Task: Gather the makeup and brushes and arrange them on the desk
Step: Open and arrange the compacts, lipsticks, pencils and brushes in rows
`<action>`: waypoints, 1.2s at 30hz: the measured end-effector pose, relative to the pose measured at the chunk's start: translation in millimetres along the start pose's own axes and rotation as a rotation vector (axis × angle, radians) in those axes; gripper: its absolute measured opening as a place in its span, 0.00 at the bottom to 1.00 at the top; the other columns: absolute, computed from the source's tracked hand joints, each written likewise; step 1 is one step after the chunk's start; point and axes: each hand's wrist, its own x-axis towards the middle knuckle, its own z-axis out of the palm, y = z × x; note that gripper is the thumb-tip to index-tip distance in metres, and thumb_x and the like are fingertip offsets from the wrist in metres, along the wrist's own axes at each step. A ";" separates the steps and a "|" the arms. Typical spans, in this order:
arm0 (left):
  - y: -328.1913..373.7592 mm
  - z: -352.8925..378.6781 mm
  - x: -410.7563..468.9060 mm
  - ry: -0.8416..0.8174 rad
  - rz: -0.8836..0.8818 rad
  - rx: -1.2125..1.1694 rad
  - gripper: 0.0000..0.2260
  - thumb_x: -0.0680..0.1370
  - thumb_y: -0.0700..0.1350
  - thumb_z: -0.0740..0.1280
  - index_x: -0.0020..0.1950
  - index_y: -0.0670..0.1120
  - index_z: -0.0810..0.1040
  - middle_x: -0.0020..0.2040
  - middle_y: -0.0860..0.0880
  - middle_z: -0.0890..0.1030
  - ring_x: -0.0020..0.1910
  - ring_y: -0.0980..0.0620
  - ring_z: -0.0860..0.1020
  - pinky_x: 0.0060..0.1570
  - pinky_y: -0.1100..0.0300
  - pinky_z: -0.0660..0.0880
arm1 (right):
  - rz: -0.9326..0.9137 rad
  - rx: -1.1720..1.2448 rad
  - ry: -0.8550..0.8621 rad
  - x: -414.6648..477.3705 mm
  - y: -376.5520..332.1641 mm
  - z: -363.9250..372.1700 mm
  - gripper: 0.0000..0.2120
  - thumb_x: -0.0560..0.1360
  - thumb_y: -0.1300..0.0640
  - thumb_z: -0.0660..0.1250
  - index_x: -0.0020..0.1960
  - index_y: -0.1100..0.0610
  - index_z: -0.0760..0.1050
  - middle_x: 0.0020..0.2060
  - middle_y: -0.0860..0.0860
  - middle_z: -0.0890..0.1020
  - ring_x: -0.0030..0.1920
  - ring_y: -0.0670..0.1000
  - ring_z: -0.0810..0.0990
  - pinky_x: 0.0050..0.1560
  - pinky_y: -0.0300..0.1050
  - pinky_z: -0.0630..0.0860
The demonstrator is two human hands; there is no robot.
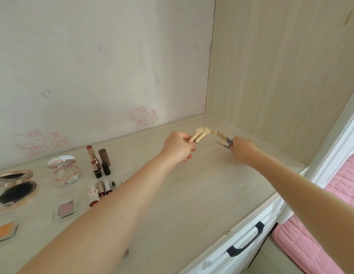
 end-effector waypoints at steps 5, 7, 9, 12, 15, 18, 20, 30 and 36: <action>-3.0 -40.2 -38.5 0.024 0.014 0.014 0.07 0.77 0.40 0.64 0.53 0.44 0.80 0.48 0.46 0.83 0.32 0.53 0.78 0.32 0.64 0.75 | -0.130 0.382 -0.081 -44.3 -27.5 -1.7 0.12 0.80 0.59 0.56 0.56 0.63 0.75 0.44 0.58 0.76 0.41 0.55 0.72 0.39 0.44 0.68; -8.7 -59.2 -55.9 0.055 0.024 0.041 0.07 0.77 0.41 0.64 0.54 0.45 0.79 0.46 0.48 0.84 0.31 0.54 0.78 0.32 0.64 0.75 | -0.180 0.497 -0.126 -68.9 -43.0 -3.4 0.11 0.81 0.60 0.56 0.54 0.61 0.76 0.40 0.54 0.74 0.36 0.49 0.70 0.34 0.40 0.65; -16.2 -79.5 -75.0 0.086 0.029 0.077 0.07 0.78 0.42 0.65 0.54 0.46 0.79 0.45 0.50 0.84 0.31 0.55 0.78 0.33 0.64 0.74 | -0.221 0.552 -0.160 -91.6 -59.5 -2.3 0.11 0.81 0.60 0.56 0.53 0.59 0.76 0.39 0.52 0.74 0.33 0.47 0.69 0.33 0.38 0.64; -30.5 -110.1 -107.1 0.132 0.026 0.154 0.05 0.78 0.42 0.65 0.52 0.50 0.78 0.44 0.51 0.83 0.32 0.55 0.79 0.33 0.60 0.75 | -0.244 0.643 -0.235 -122.1 -86.5 1.2 0.10 0.80 0.61 0.56 0.52 0.60 0.76 0.37 0.51 0.75 0.34 0.49 0.68 0.33 0.39 0.65; -44.1 -140.7 -140.7 0.187 0.018 0.207 0.05 0.77 0.41 0.65 0.50 0.48 0.79 0.45 0.49 0.83 0.32 0.52 0.79 0.37 0.53 0.78 | -0.294 0.704 -0.305 -154.5 -111.3 5.6 0.10 0.80 0.60 0.57 0.50 0.59 0.77 0.37 0.51 0.75 0.35 0.49 0.70 0.33 0.41 0.67; -57.6 -169.4 -174.1 0.221 -0.023 0.222 0.06 0.77 0.40 0.66 0.52 0.46 0.79 0.45 0.46 0.83 0.32 0.53 0.78 0.35 0.57 0.76 | -0.358 0.699 -0.367 -187.0 -135.4 10.6 0.10 0.80 0.59 0.57 0.50 0.57 0.77 0.38 0.50 0.77 0.37 0.49 0.72 0.36 0.41 0.71; -68.3 -187.7 -196.3 0.252 -0.057 0.209 0.06 0.77 0.40 0.66 0.52 0.47 0.79 0.44 0.44 0.84 0.32 0.52 0.78 0.36 0.59 0.76 | -0.375 0.712 -0.427 -207.3 -152.5 15.6 0.10 0.80 0.60 0.58 0.52 0.59 0.77 0.37 0.51 0.77 0.36 0.49 0.72 0.35 0.40 0.72; -124.8 -245.3 -283.6 0.350 -0.273 0.105 0.06 0.77 0.39 0.65 0.52 0.46 0.79 0.44 0.46 0.83 0.32 0.52 0.78 0.31 0.64 0.75 | -0.316 0.811 -0.742 -277.6 -218.1 53.3 0.08 0.81 0.62 0.57 0.53 0.61 0.75 0.37 0.54 0.76 0.35 0.49 0.76 0.34 0.40 0.77; -141.3 -251.2 -302.4 0.282 -0.291 0.163 0.05 0.78 0.41 0.64 0.48 0.48 0.79 0.42 0.50 0.84 0.32 0.54 0.79 0.35 0.60 0.77 | -0.368 0.654 -0.718 -289.4 -241.2 62.9 0.08 0.81 0.60 0.58 0.51 0.58 0.76 0.39 0.53 0.78 0.37 0.48 0.78 0.38 0.39 0.79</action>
